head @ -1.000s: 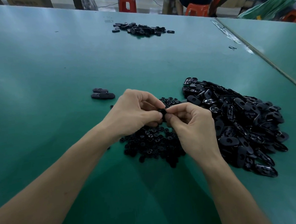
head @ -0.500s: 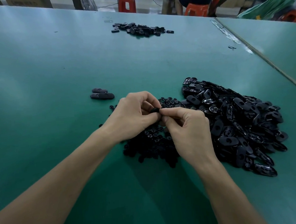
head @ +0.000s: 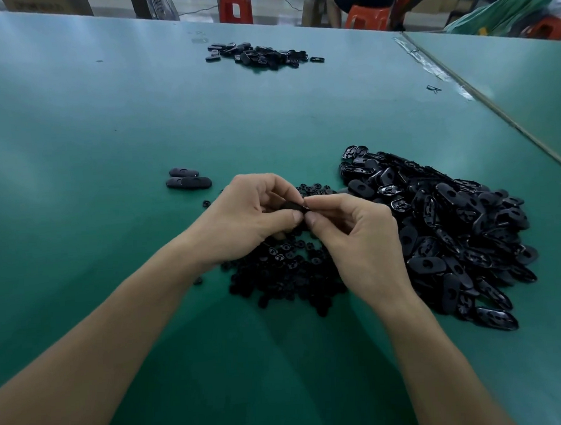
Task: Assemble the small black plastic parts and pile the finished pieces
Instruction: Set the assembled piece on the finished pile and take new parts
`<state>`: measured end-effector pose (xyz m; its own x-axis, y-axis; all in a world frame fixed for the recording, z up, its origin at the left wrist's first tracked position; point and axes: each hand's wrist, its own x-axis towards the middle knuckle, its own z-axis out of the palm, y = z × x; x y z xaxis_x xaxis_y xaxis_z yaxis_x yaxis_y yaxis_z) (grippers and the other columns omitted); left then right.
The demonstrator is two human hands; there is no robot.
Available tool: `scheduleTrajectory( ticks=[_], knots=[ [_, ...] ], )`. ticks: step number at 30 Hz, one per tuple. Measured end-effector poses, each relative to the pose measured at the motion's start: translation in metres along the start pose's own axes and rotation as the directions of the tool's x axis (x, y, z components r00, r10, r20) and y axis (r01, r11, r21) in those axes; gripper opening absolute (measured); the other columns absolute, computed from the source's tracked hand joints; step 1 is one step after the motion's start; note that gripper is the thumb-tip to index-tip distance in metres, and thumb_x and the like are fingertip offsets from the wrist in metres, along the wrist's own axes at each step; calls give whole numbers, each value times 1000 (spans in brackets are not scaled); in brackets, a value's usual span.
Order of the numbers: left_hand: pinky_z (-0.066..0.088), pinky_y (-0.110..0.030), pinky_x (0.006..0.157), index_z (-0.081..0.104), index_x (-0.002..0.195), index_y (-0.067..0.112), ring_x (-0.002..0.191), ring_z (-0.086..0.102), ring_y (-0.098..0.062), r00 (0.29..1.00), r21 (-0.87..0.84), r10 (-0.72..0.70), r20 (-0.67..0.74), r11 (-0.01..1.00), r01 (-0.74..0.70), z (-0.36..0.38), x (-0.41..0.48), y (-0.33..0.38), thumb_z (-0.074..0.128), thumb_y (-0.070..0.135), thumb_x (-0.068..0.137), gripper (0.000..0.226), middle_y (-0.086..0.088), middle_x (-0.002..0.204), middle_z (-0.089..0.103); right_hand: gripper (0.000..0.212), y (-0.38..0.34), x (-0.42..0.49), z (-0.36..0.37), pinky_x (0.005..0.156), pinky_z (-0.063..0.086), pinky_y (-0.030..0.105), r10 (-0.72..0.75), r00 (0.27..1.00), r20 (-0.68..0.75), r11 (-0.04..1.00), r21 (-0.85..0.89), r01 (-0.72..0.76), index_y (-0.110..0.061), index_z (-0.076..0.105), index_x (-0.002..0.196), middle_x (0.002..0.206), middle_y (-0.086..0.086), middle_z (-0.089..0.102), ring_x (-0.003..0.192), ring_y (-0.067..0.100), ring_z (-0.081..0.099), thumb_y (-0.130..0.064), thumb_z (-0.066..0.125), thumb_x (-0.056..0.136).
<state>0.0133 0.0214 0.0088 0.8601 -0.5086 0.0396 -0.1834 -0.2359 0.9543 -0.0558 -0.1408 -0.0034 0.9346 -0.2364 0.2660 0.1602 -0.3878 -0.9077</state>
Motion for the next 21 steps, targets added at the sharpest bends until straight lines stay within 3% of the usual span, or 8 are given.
scheduleTrajectory(
  ticks=[3,7,12,15,21],
  knots=[
    [53,-17,61,69,91,13,63,63,-6,1000,-68,-27,10,997,28,-3,-1,3,70,-3,88,16,4,68,71,21,0,1,-1,84,58,26,44,998,47,995,92,-49,-26,76,96,88,-9,78,86,6,74,-7,77,86],
    [54,-18,62,72,91,11,64,65,-7,1000,-82,-23,8,996,24,-4,-1,5,70,-6,87,18,0,70,71,18,2,1,-1,78,56,24,82,995,51,986,142,-88,-25,75,88,84,-7,78,81,8,74,-8,79,84],
    [55,-19,63,74,90,10,63,67,-9,1000,-40,-2,-8,999,1,-3,-2,4,75,-5,83,17,-8,73,74,14,4,1,-1,69,53,19,102,994,39,992,69,-105,-24,74,84,79,-11,76,73,3,71,-12,79,83],
    [59,-24,65,75,90,11,66,70,-16,999,-5,12,-32,1000,-12,-2,-2,3,77,-2,83,15,-14,78,75,11,4,1,-1,69,54,23,108,994,17,994,33,-108,-24,73,82,77,-12,75,71,3,70,-14,78,83],
    [62,-32,69,77,85,17,65,72,-21,996,11,11,-90,1000,-10,-2,-4,4,82,2,80,17,-12,75,76,12,1,1,-1,67,55,22,76,997,-8,997,-6,-76,-27,72,79,75,-15,74,69,2,70,-16,75,83]
  ],
)
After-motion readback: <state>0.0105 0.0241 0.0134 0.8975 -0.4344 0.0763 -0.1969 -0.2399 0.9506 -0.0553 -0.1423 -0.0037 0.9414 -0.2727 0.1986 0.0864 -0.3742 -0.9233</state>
